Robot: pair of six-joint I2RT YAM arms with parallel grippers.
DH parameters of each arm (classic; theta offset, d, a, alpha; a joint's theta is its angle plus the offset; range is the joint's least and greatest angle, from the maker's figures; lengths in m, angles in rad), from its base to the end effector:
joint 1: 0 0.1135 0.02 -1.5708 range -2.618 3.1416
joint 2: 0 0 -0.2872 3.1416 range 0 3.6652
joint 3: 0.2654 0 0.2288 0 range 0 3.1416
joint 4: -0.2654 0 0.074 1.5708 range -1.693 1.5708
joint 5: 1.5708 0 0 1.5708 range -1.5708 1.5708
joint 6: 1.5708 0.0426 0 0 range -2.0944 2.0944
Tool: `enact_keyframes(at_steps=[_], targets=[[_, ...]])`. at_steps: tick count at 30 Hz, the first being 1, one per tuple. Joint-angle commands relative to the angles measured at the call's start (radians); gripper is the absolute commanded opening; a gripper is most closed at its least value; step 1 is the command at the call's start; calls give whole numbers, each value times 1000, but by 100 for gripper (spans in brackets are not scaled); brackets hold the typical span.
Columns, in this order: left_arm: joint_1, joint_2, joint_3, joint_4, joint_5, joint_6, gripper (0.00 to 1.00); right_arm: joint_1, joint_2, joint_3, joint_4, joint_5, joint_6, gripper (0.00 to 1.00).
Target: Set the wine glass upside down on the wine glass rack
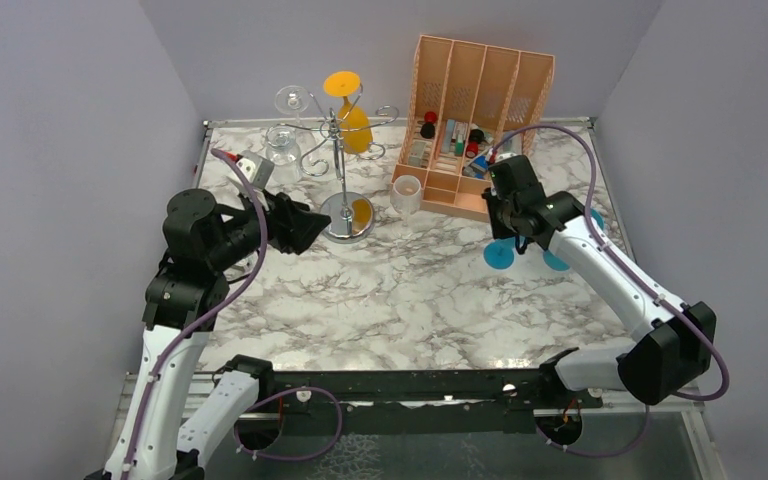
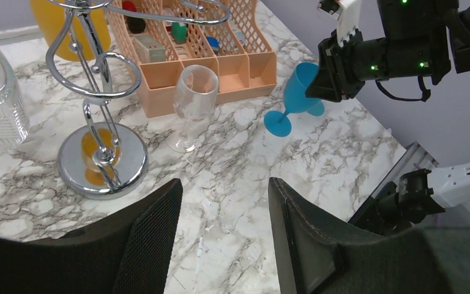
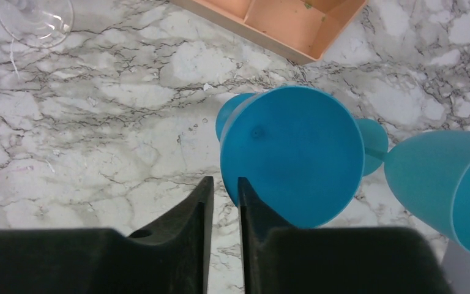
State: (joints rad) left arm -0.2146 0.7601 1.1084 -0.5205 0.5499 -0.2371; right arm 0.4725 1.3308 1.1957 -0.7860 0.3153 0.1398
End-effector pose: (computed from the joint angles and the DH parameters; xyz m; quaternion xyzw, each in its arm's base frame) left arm 0.1004 -0.0447 0.4242 0.1665 0.7385 -0.3412 0.5572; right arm 0.2267 0.1010 0.3310 -0.1056 0.9313 -0.0469 0.3454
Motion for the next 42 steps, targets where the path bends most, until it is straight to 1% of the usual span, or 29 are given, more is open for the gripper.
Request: enact_keyframes(at_steps=[1,5,7,18,21,25,29,33,38,42], targets=[[-6,-40,-18,77,56,19,58,4,-35,21,-13,-66,-9,19],[-6,-80,-59,116,44,27,58,5,-69,27,-50,-91,-9,5],[-6,-88,-63,125,60,35,58,5,-93,29,-66,-108,-8,1],[-11,-71,-87,195,149,68,57,5,-186,68,-168,-339,-22,1],[-12,-71,-85,212,172,76,57,5,-222,80,-194,-381,-27,1],[-12,-70,-73,234,211,103,57,5,-278,79,-193,-478,-21,1],[-20,-83,-79,245,266,228,57,5,-318,69,-154,-657,-9,1],[-22,-111,-127,282,324,324,58,4,-347,75,-92,-849,32,1],[-26,-134,-172,245,398,496,58,5,-387,29,78,-1069,164,1],[-26,-149,-206,239,502,597,58,5,-410,1,224,-1171,280,1]])
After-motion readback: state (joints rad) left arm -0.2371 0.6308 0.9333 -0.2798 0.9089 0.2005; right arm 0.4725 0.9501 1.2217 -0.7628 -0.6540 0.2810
